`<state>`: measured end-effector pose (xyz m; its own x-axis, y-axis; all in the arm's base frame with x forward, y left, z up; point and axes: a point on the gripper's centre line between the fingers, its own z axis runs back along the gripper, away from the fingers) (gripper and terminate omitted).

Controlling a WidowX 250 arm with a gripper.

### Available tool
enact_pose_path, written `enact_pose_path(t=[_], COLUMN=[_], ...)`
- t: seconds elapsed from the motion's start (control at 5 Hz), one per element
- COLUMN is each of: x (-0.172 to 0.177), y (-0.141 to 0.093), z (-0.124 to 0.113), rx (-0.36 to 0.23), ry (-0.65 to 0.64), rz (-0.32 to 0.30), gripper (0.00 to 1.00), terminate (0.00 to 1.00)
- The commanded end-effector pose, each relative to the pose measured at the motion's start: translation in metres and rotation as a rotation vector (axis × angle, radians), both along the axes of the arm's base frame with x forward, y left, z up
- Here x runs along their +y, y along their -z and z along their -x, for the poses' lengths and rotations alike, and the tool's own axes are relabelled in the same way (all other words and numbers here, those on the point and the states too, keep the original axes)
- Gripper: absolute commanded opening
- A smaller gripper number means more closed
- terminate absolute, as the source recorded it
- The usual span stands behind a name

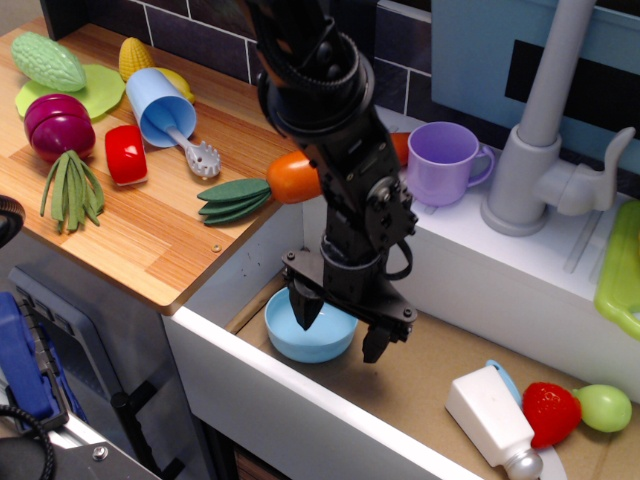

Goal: Lift bowl

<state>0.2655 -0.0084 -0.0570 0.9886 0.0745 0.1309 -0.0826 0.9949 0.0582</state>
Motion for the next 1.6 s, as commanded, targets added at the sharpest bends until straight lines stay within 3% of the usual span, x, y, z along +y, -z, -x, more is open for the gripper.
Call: enact_pose_path(t=[0.0, 0.2, 0.4, 0.8, 1.0, 1.4], x=[0.009, 0.008, 0.004, -0.018, -0.03, -0.046], y=[0.014, 0.024, 0.016, -0.024, -0.04, -0.087], z=[-0.004, -0.006, -0.016, -0.031, -0.018, -0.014], rx=[-0.051, -0.062, -0.055, -0.084, -0.111, -0.085], ry=[0.01, -0.013, -0.025, -0.012, -0.039, -0.072], rz=[0.003, 0.009, 0.014, 0.037, -0.014, -0.094], gripper=[1.0, 0.0, 0.0, 0.0, 0.0, 0.0], terminate=[0.0, 0.0, 0.0, 0.0, 0.0, 0.0])
